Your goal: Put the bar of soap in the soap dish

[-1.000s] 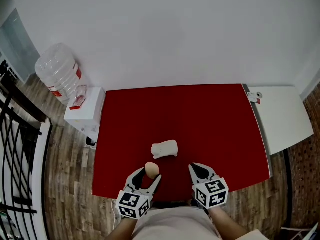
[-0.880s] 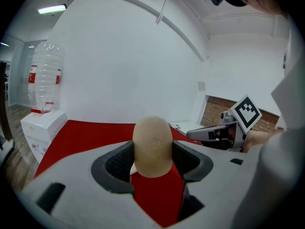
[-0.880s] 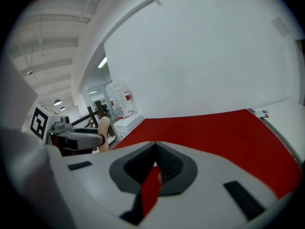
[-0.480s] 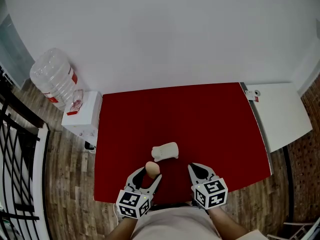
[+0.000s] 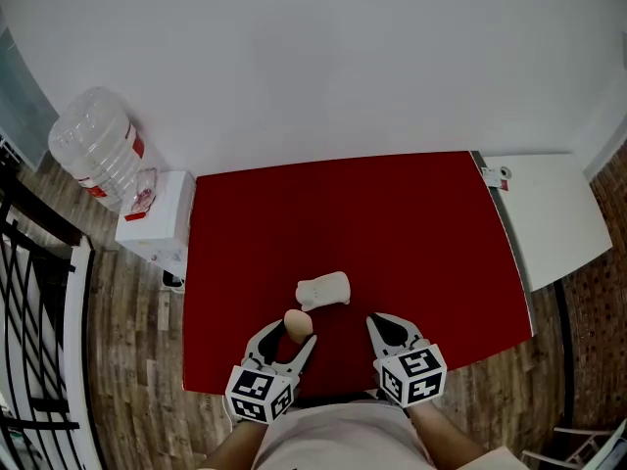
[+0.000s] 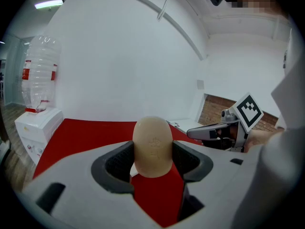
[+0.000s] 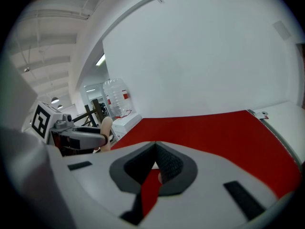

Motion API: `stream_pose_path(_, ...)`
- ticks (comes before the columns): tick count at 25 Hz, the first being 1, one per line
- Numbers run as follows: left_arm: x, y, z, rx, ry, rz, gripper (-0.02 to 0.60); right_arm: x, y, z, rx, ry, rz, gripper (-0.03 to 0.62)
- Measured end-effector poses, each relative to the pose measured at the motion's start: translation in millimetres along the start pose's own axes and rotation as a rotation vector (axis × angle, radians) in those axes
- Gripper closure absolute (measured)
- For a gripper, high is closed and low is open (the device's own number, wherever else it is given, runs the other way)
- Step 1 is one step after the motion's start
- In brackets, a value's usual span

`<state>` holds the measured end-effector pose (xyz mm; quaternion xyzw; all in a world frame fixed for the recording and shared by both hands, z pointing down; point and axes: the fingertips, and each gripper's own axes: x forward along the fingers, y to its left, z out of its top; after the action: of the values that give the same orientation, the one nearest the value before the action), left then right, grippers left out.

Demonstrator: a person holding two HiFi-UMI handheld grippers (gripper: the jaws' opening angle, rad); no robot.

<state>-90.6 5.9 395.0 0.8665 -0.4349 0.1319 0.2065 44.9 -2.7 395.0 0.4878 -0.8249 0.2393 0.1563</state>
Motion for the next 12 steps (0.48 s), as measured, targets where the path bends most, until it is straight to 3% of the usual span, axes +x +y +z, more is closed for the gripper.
stream_pose_path(12,38.9,27.8,9.6,0.005,0.016,-0.005,0.321,42.2,-16.6,8.9,0.007,0.005,-0.035,0.591)
